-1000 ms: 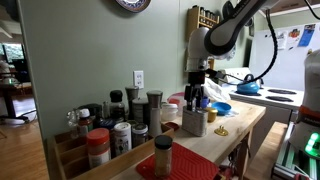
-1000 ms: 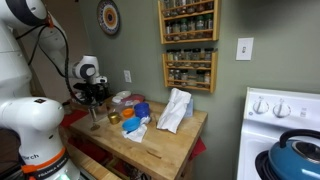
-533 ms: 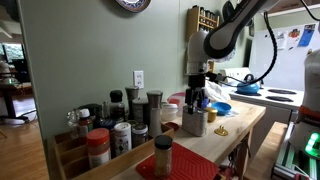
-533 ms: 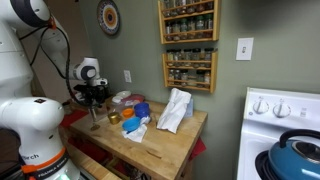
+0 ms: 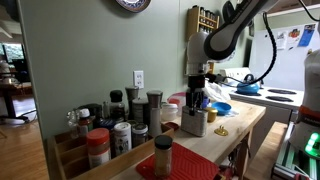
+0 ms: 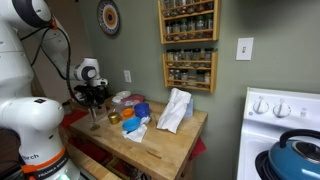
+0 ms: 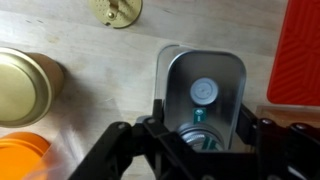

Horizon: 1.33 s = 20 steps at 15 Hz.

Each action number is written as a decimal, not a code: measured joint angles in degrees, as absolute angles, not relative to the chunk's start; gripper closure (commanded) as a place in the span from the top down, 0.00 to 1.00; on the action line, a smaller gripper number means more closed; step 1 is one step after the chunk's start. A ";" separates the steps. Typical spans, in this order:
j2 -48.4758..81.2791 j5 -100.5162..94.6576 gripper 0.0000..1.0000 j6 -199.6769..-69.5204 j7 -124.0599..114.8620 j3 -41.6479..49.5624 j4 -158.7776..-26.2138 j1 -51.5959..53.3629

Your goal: Turn the metal tin to the left

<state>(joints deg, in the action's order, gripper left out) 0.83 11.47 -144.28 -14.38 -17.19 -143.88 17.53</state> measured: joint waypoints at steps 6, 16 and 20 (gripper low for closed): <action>-0.28 3.37 0.42 -143.43 -12.85 -17.23 -143.27 17.55; -1.91 1.18 0.67 -130.19 14.83 -17.53 -135.50 17.82; -1.90 0.35 0.42 -130.19 16.18 -17.52 -134.90 17.81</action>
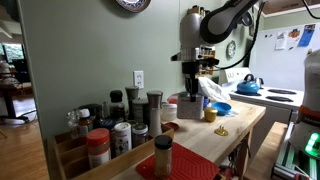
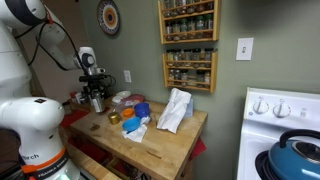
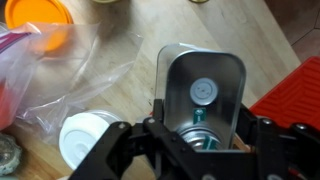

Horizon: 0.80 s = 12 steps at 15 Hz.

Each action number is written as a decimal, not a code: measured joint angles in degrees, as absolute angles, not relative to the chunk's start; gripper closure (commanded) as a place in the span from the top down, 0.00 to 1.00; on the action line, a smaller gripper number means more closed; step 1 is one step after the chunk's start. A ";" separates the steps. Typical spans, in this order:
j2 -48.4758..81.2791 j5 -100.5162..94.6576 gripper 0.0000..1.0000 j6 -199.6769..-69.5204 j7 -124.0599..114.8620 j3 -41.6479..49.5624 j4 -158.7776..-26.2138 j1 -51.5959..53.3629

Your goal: Turn the metal tin to the left

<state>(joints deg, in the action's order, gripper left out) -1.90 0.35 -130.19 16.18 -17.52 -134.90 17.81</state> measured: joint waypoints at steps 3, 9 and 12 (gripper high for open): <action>-1.69 0.34 0.42 -130.20 16.96 -17.53 -134.90 17.82; 0.38 0.48 0.42 -130.23 34.52 -17.56 -134.99 17.86; 1.21 0.46 0.42 -130.26 43.49 -17.78 -135.07 17.89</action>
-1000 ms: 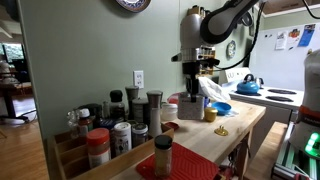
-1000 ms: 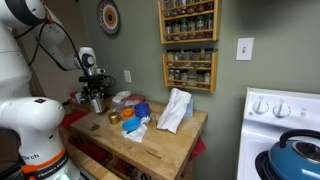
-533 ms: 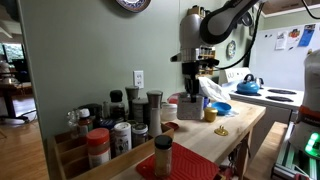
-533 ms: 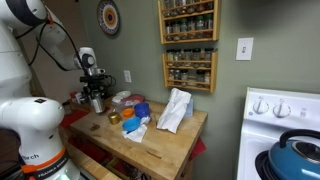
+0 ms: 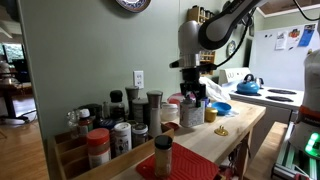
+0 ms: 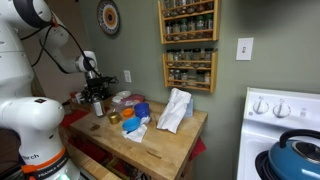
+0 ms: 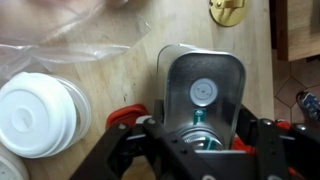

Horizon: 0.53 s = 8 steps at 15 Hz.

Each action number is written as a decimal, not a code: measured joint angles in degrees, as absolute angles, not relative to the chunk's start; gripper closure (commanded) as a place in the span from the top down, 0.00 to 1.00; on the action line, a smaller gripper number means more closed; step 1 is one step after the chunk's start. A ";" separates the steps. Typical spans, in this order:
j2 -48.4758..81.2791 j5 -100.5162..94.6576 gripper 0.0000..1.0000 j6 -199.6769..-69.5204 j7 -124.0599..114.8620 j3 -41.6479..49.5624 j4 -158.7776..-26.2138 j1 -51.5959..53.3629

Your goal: Turn the metal tin to the left

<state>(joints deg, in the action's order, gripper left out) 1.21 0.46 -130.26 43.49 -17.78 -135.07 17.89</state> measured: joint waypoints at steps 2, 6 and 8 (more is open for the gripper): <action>1.54 0.43 0.42 -130.28 48.75 -17.88 -135.36 17.89; 1.88 0.15 0.42 -130.31 55.02 -17.88 -136.68 17.88; 1.99 -0.47 0.42 -130.77 56.04 -17.88 -137.19 17.88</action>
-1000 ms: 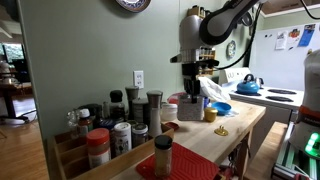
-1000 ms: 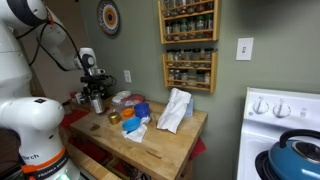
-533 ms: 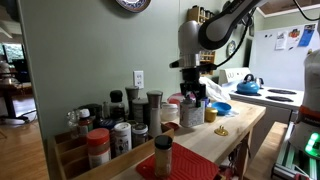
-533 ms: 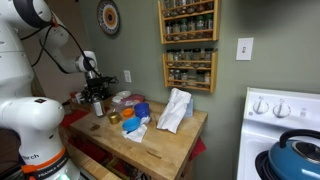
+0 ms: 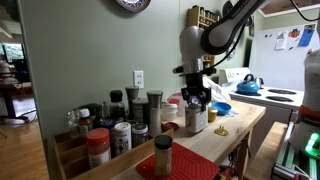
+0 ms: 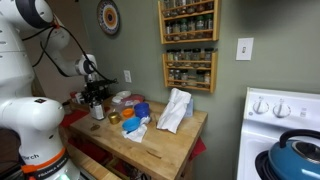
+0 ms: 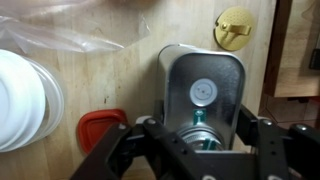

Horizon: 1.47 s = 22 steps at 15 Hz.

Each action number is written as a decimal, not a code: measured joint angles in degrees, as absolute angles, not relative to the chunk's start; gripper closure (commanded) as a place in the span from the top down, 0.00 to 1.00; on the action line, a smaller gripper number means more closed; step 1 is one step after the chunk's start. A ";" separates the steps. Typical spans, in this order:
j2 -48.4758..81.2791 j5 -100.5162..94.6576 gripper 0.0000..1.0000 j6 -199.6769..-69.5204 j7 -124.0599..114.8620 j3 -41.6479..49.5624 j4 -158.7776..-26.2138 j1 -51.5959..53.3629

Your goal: Turn the metal tin to the left

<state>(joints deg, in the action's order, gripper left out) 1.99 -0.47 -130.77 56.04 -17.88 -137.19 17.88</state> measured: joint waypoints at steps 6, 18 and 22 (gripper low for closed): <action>2.90 -2.38 0.42 -134.74 56.18 -17.88 -138.10 17.85; -0.50 -2.73 0.99 -135.50 52.02 -17.35 -137.90 16.89; -4.73 1.67 1.00 -130.11 43.36 -16.74 -136.08 16.76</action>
<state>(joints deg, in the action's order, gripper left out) -4.73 1.67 -130.11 43.36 -16.74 -136.08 16.76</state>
